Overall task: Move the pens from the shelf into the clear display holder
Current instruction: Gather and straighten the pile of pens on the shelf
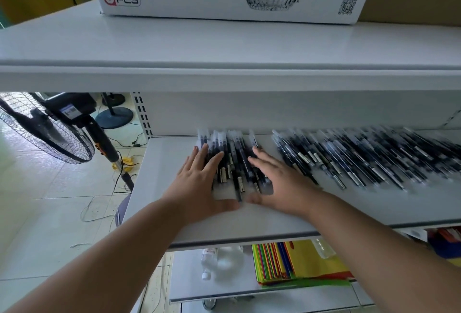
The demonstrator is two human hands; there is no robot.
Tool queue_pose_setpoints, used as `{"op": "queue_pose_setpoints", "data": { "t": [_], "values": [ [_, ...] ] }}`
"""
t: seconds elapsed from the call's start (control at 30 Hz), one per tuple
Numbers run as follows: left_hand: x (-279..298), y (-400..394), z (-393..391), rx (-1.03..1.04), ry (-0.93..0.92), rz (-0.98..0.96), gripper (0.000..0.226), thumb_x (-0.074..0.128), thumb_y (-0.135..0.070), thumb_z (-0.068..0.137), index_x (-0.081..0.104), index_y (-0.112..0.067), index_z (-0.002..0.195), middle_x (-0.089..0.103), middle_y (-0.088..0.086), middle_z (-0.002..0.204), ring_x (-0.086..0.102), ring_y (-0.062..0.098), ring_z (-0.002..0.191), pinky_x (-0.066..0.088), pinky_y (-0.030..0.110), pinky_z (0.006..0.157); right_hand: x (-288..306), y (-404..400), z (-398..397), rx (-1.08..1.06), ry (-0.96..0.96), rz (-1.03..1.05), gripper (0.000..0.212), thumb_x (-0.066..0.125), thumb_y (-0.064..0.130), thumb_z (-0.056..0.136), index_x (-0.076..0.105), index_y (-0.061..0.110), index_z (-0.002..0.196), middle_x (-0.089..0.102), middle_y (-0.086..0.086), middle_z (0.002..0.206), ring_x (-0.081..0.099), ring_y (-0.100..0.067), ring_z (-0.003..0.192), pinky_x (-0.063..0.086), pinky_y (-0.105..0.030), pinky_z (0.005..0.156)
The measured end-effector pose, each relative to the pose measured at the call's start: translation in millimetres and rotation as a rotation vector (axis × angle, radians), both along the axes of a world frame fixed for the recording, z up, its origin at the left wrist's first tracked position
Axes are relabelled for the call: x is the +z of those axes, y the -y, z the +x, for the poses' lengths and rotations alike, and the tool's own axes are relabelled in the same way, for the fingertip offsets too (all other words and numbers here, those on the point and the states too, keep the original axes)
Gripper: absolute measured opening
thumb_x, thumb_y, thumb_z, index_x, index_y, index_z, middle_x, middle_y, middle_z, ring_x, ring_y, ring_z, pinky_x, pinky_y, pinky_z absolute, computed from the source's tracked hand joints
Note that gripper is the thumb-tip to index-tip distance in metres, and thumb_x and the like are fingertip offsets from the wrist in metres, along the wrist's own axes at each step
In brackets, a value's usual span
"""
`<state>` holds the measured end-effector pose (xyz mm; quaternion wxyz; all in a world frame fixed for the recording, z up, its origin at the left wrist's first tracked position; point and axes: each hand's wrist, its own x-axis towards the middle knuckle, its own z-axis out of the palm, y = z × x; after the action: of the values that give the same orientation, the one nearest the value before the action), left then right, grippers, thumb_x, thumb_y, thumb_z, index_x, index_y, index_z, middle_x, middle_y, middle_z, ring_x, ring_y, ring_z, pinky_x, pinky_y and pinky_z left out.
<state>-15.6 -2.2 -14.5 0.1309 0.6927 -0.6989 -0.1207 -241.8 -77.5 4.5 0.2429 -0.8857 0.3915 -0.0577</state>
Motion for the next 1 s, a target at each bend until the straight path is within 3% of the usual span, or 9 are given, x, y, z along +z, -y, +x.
{"op": "queue_pose_setpoints", "data": {
  "t": [0.07,0.13,0.23,0.3,0.37,0.43,0.53,0.7,1.0],
  "values": [
    [-2.0,1.4,-4.7,-0.001,0.019,-0.035,0.127,0.044,-0.097,0.052,0.002,-0.036,0.156,-0.013,0.001,0.165,-0.018,0.022,0.15,-0.004,0.037,0.121,-0.5,-0.4,-3.9,-0.041,0.016,-0.01,0.088,0.062,0.076,0.072,0.033,0.036,0.145,-0.003,0.024,0.161,0.016,-0.002,0.144,0.025,-0.033,0.115],
    [-5.7,3.0,-7.7,0.003,0.026,-0.06,0.12,0.045,-0.092,0.058,0.006,-0.035,0.156,-0.009,0.001,0.165,-0.015,0.022,0.151,-0.003,0.037,0.123,-2.8,0.3,-6.8,-0.084,0.046,-0.044,0.065,0.064,0.071,0.075,0.046,0.032,0.124,0.007,0.019,0.162,0.026,-0.006,0.14,0.031,-0.03,0.11],
    [-7.6,3.0,-9.2,0.02,-0.003,-0.102,0.1,0.053,-0.08,0.074,0.017,-0.033,0.155,0.004,0.001,0.165,-0.005,0.022,0.152,0.005,0.037,0.123,-8.0,1.3,-6.8,-0.116,0.127,-0.104,0.038,0.07,0.054,0.081,0.047,0.027,0.095,0.023,0.012,0.159,0.04,-0.008,0.132,0.04,-0.026,0.097],
    [-8.2,2.3,-8.8,0.021,-0.003,-0.119,0.092,0.055,-0.074,0.08,0.021,-0.031,0.154,0.008,0.001,0.165,-0.003,0.021,0.152,0.007,0.036,0.122,-8.8,1.3,-3.1,-0.13,0.13,-0.148,0.032,0.072,0.046,0.081,0.046,0.027,0.083,0.03,0.01,0.156,0.054,-0.006,0.112,0.046,-0.028,0.086],
    [-9.4,1.6,-8.4,0.017,0.008,-0.105,0.095,0.05,-0.079,0.077,0.019,-0.033,0.154,0.007,0.0,0.165,-0.004,0.02,0.152,0.008,0.036,0.122,-6.8,-0.3,2.3,-0.148,0.093,-0.155,0.029,0.073,0.039,0.082,0.049,0.023,0.079,0.03,0.008,0.157,0.055,-0.004,0.086,0.042,-0.025,0.079],
    [-10.5,1.8,-9.2,0.019,0.026,-0.087,0.101,0.042,-0.087,0.072,0.016,-0.035,0.154,0.005,-0.001,0.165,-0.006,0.02,0.152,0.007,0.037,0.122,-3.7,-3.1,6.9,-0.166,0.05,-0.154,0.028,0.071,0.036,0.083,0.05,0.018,0.077,0.026,0.005,0.16,0.058,-0.016,0.104,0.037,-0.024,0.084],
    [-10.1,2.3,-12.3,0.04,0.066,-0.088,0.095,0.038,-0.086,0.076,0.014,-0.037,0.154,0.004,0.002,0.165,-0.008,0.022,0.152,0.004,0.038,0.122,2.3,-6.1,11.2,-0.175,-0.038,-0.177,0.031,0.067,0.038,0.085,0.051,0.014,0.074,0.019,0.001,0.162,0.044,-0.02,0.135,0.038,-0.027,0.095],
    [-7.1,0.3,-14.6,0.031,0.105,-0.061,0.091,0.034,-0.086,0.078,0.01,-0.042,0.153,-0.001,0.004,0.166,-0.011,0.023,0.151,0.001,0.037,0.121,9.5,-7.3,13.3,-0.226,-0.081,-0.136,0.027,0.065,0.028,0.088,0.059,0.007,0.072,0.022,-0.001,0.161,0.048,-0.02,0.131,0.039,-0.024,0.094],
    [-5.6,2.8,-13.3,0.035,0.107,-0.036,0.094,0.038,-0.086,0.076,0.01,-0.041,0.154,-0.002,0.002,0.166,-0.012,0.024,0.151,0.004,0.041,0.121,13.3,-0.9,4.5,-0.501,0.22,-0.056,0.029,0.065,0.017,0.086,0.064,-0.007,0.071,0.055,0.0,0.133,0.047,-0.008,0.13,0.028,-0.015,0.081]
  ]
}}
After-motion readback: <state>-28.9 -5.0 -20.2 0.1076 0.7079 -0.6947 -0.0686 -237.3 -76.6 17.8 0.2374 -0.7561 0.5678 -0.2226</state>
